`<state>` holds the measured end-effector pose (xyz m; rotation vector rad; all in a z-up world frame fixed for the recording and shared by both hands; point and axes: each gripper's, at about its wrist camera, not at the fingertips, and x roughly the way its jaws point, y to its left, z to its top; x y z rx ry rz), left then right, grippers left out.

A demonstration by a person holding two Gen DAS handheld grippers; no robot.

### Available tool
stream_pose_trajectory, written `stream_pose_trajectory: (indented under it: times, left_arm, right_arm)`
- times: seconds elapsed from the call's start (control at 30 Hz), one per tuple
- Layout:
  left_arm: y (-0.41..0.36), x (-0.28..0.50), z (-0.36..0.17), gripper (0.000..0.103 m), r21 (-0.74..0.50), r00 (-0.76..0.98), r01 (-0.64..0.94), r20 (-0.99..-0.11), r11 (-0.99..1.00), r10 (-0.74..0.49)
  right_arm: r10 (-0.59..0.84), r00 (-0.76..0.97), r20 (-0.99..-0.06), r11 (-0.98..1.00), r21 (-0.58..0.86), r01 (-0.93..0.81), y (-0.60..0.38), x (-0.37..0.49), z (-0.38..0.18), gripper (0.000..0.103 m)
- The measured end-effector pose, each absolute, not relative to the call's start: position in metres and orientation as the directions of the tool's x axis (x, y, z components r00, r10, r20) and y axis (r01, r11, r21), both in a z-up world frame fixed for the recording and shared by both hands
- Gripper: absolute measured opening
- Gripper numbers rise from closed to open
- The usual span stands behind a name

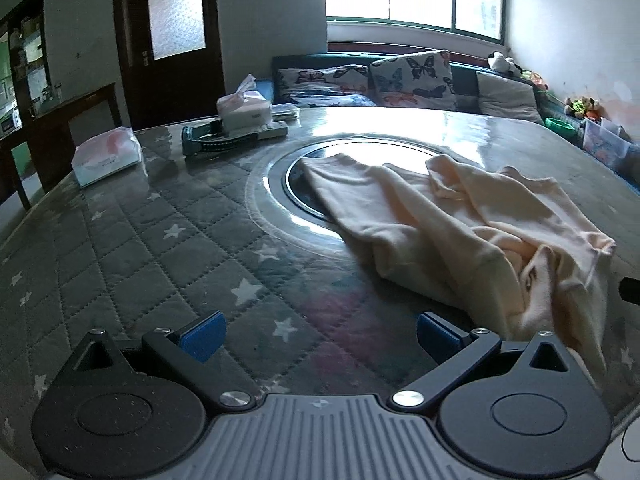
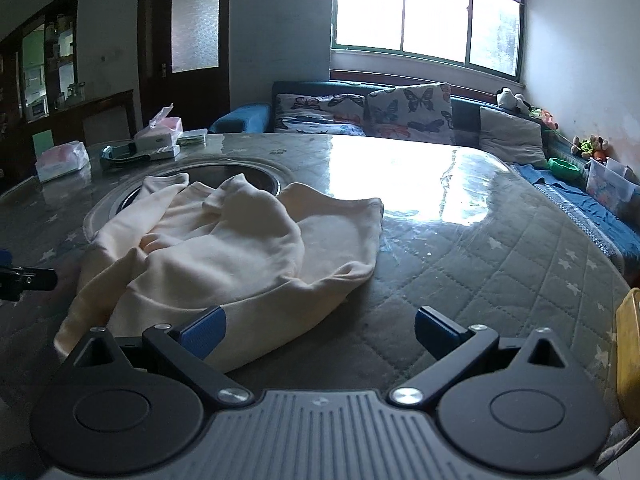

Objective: Fold clothes

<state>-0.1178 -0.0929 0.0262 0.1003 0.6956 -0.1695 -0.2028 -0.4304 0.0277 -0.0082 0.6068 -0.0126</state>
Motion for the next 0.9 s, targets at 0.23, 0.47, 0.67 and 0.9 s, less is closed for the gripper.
stream_pose_trajectory:
  times: [0.23, 0.47, 0.67, 0.9]
  left_arm:
    - [-0.104, -0.128, 0.028, 0.103, 0.049, 0.753, 0.222, -0.643, 0.974, -0.14]
    - [-0.112, -0.134, 0.029, 0.103, 0.061, 0.754, 0.244, -0.64, 0.968, -0.15]
    - [-0.116, -0.137, 0.028, 0.103, 0.062, 0.749, 0.256, -0.643, 0.965, -0.158]
    - [-0.122, -0.142, 0.027, 0.103, 0.068, 0.744, 0.275, -0.646, 0.959, -0.168]
  right_arm:
    - [0.012, 0.823, -0.568, 1.0, 0.0, -0.014, -0.425, -0.21, 0.027, 0.099]
    - [0.039, 0.822, -0.568, 0.999, 0.011, -0.04, -0.42, -0.213, 0.026, 0.096]
    - [0.052, 0.823, -0.566, 0.999, 0.016, -0.052, -0.417, -0.214, 0.026, 0.095]
    - [0.061, 0.823, -0.565, 0.998, 0.017, -0.062, -0.414, -0.216, 0.025, 0.094]
